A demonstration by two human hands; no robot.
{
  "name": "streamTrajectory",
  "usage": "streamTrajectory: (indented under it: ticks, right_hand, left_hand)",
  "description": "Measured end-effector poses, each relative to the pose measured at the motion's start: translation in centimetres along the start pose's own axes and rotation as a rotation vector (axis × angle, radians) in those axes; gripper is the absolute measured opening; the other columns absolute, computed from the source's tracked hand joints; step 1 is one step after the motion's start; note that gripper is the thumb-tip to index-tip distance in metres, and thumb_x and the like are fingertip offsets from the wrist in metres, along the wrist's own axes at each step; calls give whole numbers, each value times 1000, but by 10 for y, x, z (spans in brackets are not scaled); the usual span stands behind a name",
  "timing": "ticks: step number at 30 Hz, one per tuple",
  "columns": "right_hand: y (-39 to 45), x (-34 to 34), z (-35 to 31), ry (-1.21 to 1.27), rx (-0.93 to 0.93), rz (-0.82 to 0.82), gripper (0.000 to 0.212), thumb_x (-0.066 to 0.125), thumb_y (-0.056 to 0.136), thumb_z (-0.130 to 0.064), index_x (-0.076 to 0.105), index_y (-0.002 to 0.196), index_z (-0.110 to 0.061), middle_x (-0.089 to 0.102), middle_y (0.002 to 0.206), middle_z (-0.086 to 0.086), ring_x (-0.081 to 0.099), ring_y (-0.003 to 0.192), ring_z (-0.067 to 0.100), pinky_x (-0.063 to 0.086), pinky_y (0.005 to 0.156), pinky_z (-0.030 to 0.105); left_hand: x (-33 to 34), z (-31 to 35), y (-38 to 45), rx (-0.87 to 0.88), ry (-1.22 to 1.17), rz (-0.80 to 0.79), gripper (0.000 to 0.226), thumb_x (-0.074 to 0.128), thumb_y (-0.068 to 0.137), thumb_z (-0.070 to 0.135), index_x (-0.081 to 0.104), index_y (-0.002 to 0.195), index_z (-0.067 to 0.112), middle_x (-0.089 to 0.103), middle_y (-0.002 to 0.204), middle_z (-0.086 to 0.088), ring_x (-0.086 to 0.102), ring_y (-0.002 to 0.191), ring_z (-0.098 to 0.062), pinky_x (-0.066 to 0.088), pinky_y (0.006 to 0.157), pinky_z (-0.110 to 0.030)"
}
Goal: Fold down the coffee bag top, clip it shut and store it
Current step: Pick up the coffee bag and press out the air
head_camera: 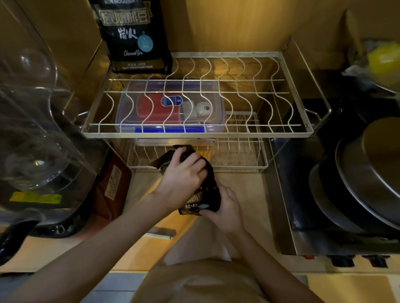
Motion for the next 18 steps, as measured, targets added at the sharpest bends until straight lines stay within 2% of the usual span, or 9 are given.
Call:
streamTrajectory:
  ticks: [3,5,7,10,13,16,18]
  right_hand:
    - [1,-4,1,13,2,-25,70,76,67,-22,43,128,-11,56,124,10,51,115,25,46,93,38]
    - [-3,-10,2,51,-12,-14,58,70,72,-17,47,125,-14,57,123,7,54,112,22,49,92,37]
    - [-6,-14,2,-4,-51,-10,41,65,77,-13,54,116,-13,59,116,6,57,107,23,51,87,35]
    - [-5,-13,5,-80,-17,-53,31,60,79,-7,59,109,-10,64,111,8,60,100,23,48,81,31]
    - [-3,-10,2,-152,1,-42,17,61,73,-8,59,90,-8,67,95,10,61,85,27,38,64,26]
    - [-2,-9,-1,-152,22,24,11,63,67,-7,54,74,-9,64,78,11,57,71,28,31,57,25]
    - [-1,-9,-1,-115,40,64,16,63,66,-5,49,67,-13,62,73,11,54,67,27,32,56,26]
  left_hand:
    - [-2,-9,3,-23,14,0,13,78,61,29,70,72,29,67,78,10,63,93,-16,30,101,-50]
    - [-4,-13,2,-25,-29,24,12,79,61,28,71,69,29,67,75,9,63,93,-19,22,99,-50]
    - [-7,-15,2,-28,-118,74,9,79,61,28,71,66,29,68,73,8,63,91,-20,26,100,-50]
    - [-12,-17,4,-21,-275,120,7,78,64,23,72,63,26,68,71,7,61,90,-20,29,100,-50]
    - [-14,-12,5,37,-296,111,9,76,66,21,72,62,27,67,69,8,59,92,-18,29,101,-48]
    - [-17,-7,3,67,-285,102,10,78,64,21,72,61,29,67,67,10,64,87,-18,38,93,-55]
    - [-20,-6,2,87,-292,106,10,79,63,21,72,60,28,66,66,10,65,85,-18,41,90,-55]
Point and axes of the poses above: each hand's wrist, its own y-axis towards the middle knuckle, its own x-axis out of the palm, z = x × y, the point moved 7 cm from there along y, towards the middle knuckle
